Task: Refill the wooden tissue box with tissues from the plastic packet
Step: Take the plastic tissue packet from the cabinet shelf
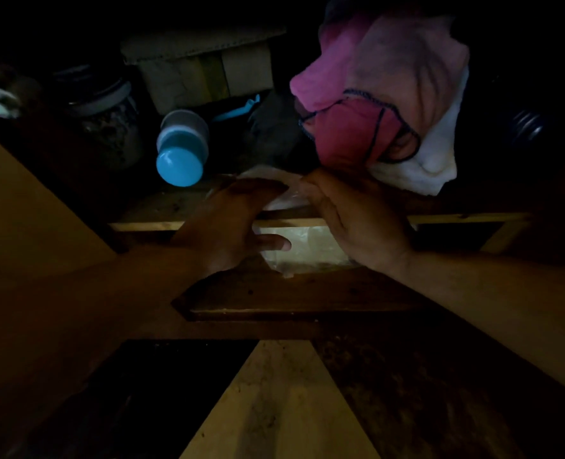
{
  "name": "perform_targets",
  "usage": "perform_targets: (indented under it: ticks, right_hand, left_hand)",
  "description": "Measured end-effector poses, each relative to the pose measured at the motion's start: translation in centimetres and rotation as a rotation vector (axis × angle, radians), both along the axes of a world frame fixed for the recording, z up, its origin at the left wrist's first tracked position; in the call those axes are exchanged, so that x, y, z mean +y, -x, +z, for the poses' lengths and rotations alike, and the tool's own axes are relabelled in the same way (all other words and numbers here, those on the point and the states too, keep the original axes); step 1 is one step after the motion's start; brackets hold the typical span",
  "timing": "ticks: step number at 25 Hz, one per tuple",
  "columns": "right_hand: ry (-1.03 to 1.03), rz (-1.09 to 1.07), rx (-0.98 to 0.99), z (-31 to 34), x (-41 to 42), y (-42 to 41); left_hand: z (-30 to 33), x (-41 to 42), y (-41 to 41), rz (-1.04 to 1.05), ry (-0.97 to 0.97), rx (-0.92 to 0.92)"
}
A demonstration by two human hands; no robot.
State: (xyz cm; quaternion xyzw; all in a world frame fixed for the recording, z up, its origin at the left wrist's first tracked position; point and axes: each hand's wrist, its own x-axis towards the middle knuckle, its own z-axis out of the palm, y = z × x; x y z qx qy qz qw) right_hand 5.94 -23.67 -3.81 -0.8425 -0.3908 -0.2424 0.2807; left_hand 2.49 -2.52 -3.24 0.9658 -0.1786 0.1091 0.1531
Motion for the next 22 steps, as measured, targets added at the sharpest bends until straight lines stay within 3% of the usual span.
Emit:
perform_targets:
  ticks: [3,8,15,18,22]
  right_hand:
    - [-0.032,0.002,-0.022,2.9,0.3,2.4]
    - [0.009,0.07,0.079,9.0,0.0,6.5]
    - [0.036,0.097,0.282,20.3,-1.0,11.8]
    - [0.042,0.126,0.381,25.2,-1.9,14.1]
    - [0.126,0.182,0.347,32.4,-3.2,16.8]
  left_hand:
    - [1.5,-0.9,2.9,0.038,0.143,-0.051]
    - [7.0,-1.5,7.6,0.117,0.101,-0.079]
    - [18.2,-3.4,14.1,0.161,0.268,0.047]
    - [23.2,-4.3,17.4,0.188,0.317,0.212]
    - [30.1,-5.4,20.7,0.115,0.332,0.228]
